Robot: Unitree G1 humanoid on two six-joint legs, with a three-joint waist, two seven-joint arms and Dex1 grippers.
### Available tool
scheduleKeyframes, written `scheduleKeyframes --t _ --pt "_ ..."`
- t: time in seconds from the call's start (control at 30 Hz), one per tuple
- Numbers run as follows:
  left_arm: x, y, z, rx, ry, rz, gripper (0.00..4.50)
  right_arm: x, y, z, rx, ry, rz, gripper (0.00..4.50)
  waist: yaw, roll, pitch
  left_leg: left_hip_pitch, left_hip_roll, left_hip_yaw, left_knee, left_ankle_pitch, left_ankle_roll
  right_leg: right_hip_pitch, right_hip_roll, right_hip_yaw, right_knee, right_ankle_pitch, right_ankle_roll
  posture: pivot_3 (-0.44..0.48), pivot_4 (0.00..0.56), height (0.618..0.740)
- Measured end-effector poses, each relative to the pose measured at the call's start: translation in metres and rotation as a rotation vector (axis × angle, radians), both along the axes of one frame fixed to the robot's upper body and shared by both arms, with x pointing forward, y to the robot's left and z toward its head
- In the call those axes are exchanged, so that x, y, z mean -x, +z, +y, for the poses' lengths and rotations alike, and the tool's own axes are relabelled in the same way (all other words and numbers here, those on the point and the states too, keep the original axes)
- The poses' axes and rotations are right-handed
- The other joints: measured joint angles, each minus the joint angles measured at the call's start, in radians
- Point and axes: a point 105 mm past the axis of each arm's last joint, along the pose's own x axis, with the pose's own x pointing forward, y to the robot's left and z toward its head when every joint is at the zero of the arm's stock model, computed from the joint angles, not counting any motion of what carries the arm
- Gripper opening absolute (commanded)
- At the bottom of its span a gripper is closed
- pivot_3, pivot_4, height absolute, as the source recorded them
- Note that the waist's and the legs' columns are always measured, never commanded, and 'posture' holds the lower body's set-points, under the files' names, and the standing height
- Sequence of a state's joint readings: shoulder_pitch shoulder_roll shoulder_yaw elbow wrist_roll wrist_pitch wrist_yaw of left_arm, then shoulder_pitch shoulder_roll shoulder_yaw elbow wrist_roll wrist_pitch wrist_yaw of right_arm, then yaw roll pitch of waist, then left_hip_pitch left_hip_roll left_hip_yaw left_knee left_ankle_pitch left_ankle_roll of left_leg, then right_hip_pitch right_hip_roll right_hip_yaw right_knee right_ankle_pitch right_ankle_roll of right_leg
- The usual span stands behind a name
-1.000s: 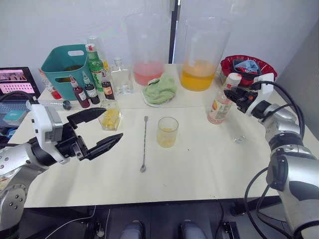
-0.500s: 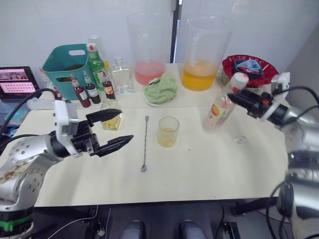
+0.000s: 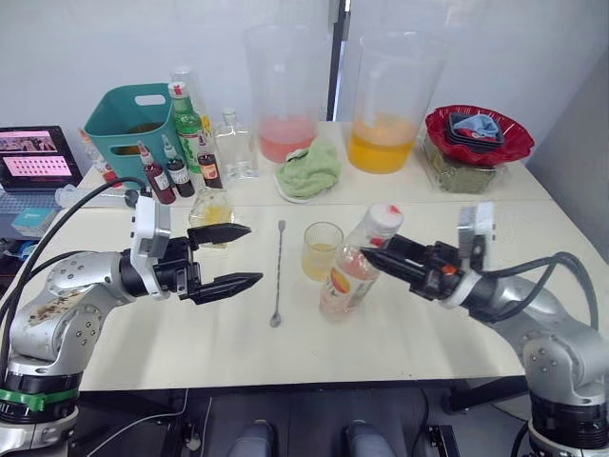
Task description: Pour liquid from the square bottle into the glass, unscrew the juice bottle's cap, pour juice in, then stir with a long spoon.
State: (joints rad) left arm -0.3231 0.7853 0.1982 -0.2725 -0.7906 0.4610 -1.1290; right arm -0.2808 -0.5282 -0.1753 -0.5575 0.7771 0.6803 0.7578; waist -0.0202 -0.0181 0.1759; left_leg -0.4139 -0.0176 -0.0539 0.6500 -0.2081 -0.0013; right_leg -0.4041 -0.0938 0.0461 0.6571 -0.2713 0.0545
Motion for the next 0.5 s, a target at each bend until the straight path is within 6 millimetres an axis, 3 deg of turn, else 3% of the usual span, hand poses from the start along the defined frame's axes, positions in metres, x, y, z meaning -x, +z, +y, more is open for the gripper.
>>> scheduleKeyframes --t 0.23,0.43,0.5 --pt "0.007 -0.009 0.0 -0.016 0.004 0.035 4.5 0.006 -0.026 0.011 0.064 -0.004 0.046 1.0 0.005 0.0 0.0 0.0 0.0 0.0 0.0 0.0 0.0 0.0 0.0 0.0 0.0 0.0 0.0 0.0 0.15 0.74" --pt "0.009 -0.007 0.001 -0.022 0.02 0.025 4.5 0.008 -0.028 0.015 0.111 0.012 -0.008 1.0 0.005 -0.001 0.0 0.0 0.0 0.0 0.0 0.0 0.0 0.001 0.0 -0.001 0.0 0.0 0.0 0.0 0.15 0.74" --pt "0.009 -0.007 0.004 -0.019 0.036 0.027 4.5 0.008 -0.027 0.016 0.12 0.023 -0.016 2.04 0.005 -0.001 0.0 0.0 0.0 0.0 0.0 0.0 0.0 0.001 0.0 0.0 0.0 0.0 0.0 0.0 0.15 0.74"
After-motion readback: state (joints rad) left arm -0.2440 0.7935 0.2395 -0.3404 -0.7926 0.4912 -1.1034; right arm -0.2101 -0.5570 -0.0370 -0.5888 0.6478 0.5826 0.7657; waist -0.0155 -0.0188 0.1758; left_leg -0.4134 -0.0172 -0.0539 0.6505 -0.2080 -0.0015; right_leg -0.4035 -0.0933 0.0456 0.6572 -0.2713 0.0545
